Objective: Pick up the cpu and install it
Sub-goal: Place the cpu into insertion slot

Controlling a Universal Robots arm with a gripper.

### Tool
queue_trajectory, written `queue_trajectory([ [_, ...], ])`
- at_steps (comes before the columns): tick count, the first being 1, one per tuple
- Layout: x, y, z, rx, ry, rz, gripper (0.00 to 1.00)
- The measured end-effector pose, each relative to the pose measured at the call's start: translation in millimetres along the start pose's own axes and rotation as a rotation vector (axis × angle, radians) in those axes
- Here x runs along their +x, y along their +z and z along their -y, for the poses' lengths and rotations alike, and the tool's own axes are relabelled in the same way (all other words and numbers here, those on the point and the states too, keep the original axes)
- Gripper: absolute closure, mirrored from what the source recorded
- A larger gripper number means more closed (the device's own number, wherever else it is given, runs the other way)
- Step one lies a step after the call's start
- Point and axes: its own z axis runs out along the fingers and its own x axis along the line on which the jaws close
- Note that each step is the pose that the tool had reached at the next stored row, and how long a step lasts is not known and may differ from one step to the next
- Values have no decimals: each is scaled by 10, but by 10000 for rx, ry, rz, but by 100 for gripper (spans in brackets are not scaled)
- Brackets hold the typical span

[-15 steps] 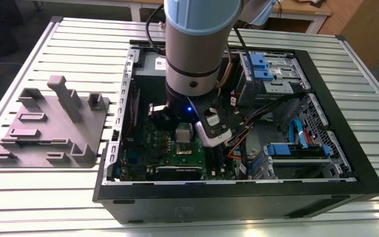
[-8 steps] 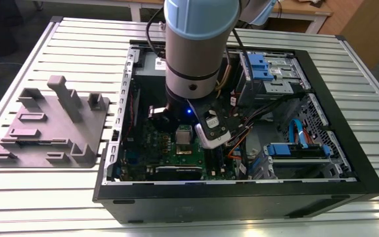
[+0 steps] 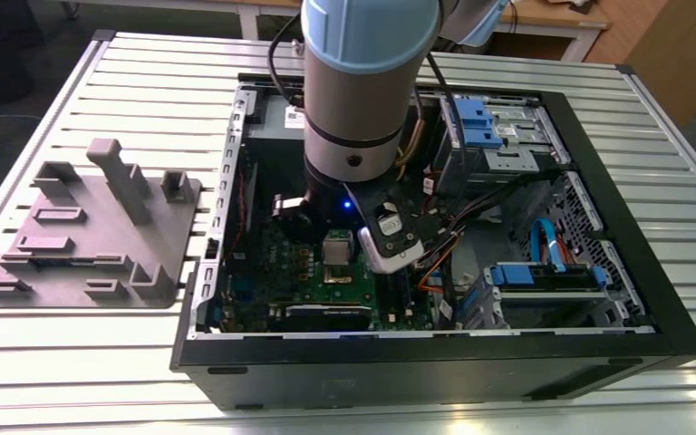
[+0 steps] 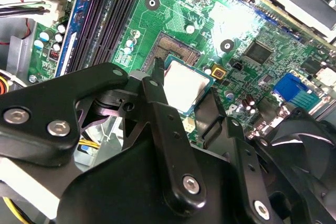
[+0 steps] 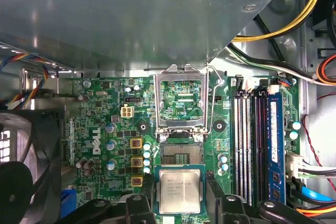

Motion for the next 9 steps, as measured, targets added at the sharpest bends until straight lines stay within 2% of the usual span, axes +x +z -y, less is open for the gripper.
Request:
queue_trajectory([
  [4,-1,18,0,-2,-1,2,53],
  [9,0,98,4,2,0,0,53],
])
